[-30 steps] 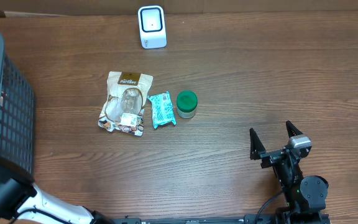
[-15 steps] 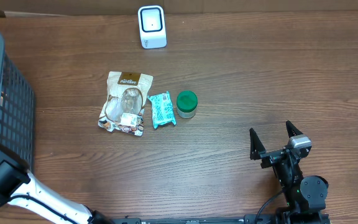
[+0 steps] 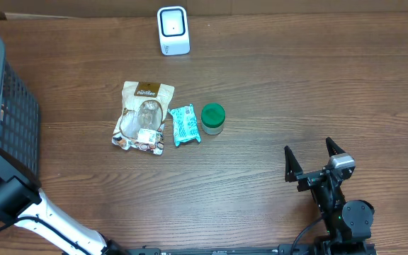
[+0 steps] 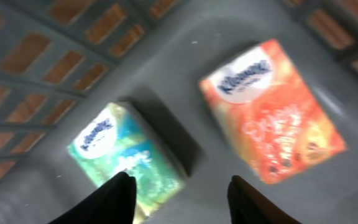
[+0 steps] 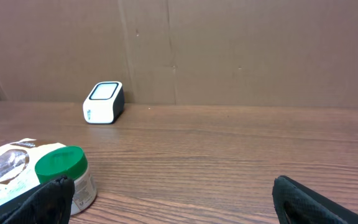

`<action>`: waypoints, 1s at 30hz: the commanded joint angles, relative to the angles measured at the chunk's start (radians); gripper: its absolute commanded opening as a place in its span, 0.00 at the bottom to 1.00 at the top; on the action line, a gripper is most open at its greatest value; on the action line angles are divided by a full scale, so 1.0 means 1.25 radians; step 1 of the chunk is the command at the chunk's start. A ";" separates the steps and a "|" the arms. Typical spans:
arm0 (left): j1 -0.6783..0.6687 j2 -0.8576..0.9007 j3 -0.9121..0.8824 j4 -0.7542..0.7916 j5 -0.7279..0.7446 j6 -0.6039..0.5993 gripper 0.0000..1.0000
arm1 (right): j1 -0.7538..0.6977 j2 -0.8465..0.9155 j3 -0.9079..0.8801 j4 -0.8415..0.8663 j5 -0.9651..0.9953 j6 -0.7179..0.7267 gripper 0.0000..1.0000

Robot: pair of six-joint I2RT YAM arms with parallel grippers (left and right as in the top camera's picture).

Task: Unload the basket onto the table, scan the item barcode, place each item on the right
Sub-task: 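Move the left gripper back into the basket toward the tissue packs, then grasp the teal Kleenex tissue pack in the basket with the left gripper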

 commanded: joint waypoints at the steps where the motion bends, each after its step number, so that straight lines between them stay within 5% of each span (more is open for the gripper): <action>1: 0.008 0.013 -0.009 0.005 -0.042 -0.010 0.58 | 0.005 -0.006 -0.009 0.003 -0.003 0.004 1.00; 24: 0.010 0.094 -0.010 0.005 -0.042 -0.005 0.54 | 0.005 -0.006 -0.009 0.003 -0.003 0.004 1.00; 26: 0.010 0.094 -0.013 0.004 -0.042 -0.005 0.43 | 0.005 -0.006 -0.009 0.003 -0.003 0.004 1.00; 30: 0.010 0.094 -0.013 -0.009 -0.042 -0.004 0.04 | 0.005 -0.006 -0.009 0.003 -0.003 0.004 1.00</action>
